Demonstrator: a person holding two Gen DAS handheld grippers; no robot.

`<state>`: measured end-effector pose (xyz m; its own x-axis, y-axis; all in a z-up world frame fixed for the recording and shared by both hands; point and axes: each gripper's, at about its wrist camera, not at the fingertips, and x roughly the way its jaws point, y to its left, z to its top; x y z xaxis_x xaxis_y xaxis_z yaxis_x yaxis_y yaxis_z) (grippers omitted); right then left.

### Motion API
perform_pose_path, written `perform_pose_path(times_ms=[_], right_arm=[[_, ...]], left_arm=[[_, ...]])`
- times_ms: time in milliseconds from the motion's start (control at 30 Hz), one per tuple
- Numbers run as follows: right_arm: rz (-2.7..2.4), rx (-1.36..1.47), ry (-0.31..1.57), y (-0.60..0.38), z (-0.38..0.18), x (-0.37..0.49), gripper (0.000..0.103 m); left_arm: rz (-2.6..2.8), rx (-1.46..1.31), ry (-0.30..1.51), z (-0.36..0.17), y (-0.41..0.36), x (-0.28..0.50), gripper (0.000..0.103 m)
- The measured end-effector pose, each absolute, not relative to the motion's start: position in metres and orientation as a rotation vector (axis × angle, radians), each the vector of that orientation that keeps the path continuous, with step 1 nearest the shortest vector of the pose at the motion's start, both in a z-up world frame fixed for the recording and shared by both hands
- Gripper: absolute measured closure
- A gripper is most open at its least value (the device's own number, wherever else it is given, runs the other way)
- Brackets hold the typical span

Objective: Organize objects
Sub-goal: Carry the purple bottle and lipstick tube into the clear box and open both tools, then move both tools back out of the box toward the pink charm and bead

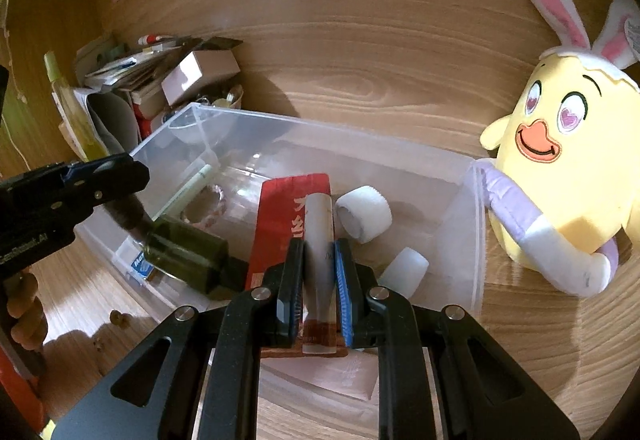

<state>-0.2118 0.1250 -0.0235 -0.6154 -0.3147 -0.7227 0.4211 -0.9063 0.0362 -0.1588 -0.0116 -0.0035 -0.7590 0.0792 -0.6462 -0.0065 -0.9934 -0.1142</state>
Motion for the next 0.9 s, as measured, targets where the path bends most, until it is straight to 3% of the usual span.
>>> perform_pose_path(times_ms=[67,267,333,400,500,900], right_arm=[[-2.495,1.075,0.197,0.124,-0.021,-0.209,0.088],[-2.521,1.015,0.21,0.123,-0.007,-0.198,0.066],[-2.527,0.996,0.211,0.123,-0.002,-0.193,0.058],[-2.524,0.982,0.196,0.124,0.003,-0.188,0.04],[-2.54,0.948,0.197,0.125,0.01,-0.178,0.032],[-2.553,0.874,0.249,0.122,0.023,-0.136,0.022]], left_arm=[[2.912,-1.049,-0.157,0.0,-0.012,-0.155,0.048],[2.945,-0.973,-0.091,0.017,-0.007,-0.14,0.037],[2.961,-0.954,-0.059,0.022,-0.004,-0.134,0.027],[2.973,-0.941,-0.045,0.026,-0.002,-0.128,0.016],[2.985,-0.913,-0.036,0.032,-0.001,-0.119,0.009],[2.986,-0.945,-0.054,0.038,-0.012,-0.091,0.005]])
